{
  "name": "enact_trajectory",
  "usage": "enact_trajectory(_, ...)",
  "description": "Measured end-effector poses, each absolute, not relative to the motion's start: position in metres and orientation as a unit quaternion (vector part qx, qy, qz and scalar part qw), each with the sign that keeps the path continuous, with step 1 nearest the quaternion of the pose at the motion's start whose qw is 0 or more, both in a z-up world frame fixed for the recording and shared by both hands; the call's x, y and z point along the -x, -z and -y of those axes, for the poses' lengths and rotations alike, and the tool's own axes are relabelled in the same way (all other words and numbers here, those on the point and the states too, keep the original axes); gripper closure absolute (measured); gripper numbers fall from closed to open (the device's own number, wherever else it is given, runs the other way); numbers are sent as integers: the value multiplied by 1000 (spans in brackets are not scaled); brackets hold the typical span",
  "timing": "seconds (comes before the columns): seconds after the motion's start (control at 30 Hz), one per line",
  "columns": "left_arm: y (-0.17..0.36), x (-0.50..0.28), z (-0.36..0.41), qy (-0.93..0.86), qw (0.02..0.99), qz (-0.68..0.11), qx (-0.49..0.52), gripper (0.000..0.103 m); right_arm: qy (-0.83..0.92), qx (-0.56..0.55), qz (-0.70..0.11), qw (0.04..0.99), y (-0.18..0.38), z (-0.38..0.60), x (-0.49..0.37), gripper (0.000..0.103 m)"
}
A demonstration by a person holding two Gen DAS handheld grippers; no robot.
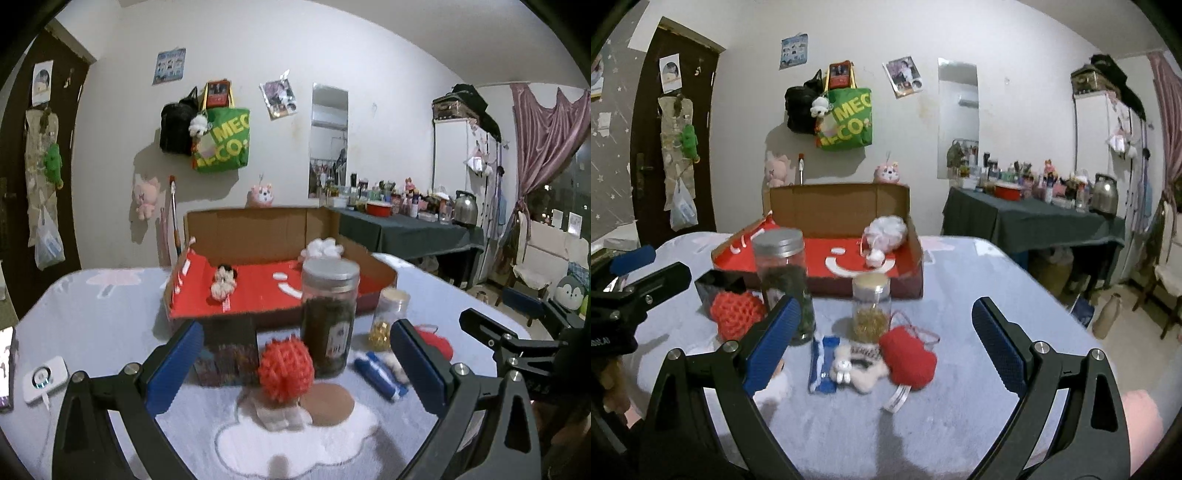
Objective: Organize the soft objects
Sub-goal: 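Move both grippers back over the soft items beside the jars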
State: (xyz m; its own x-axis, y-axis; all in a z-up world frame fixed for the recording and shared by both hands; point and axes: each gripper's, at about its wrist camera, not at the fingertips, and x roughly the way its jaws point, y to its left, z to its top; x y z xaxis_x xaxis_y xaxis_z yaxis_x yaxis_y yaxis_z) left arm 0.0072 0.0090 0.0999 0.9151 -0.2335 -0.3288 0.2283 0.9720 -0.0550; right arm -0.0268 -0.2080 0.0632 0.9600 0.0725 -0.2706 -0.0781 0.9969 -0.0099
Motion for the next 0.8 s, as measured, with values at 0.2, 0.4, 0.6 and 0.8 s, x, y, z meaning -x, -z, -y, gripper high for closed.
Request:
enact_trajectory(0.2,-74,-14,-8,116,972,-205,12,0,-38,-1,-177,983,-37,211,14,7)
enact_trajectory(0.4,-56,-22,-9,110,965,-239,13,0,-37,2,-207,978,-17,209,7,7)
enact_trajectory(0.6,-44,-28,-13,108,958,-266,28,0,-44,-4,-231,972,-5,208,0,8)
enact_trajectory(0.8,-39,-32,-17,105,953,-283,30,0,-45,-4,-244,969,2,206,-4,8)
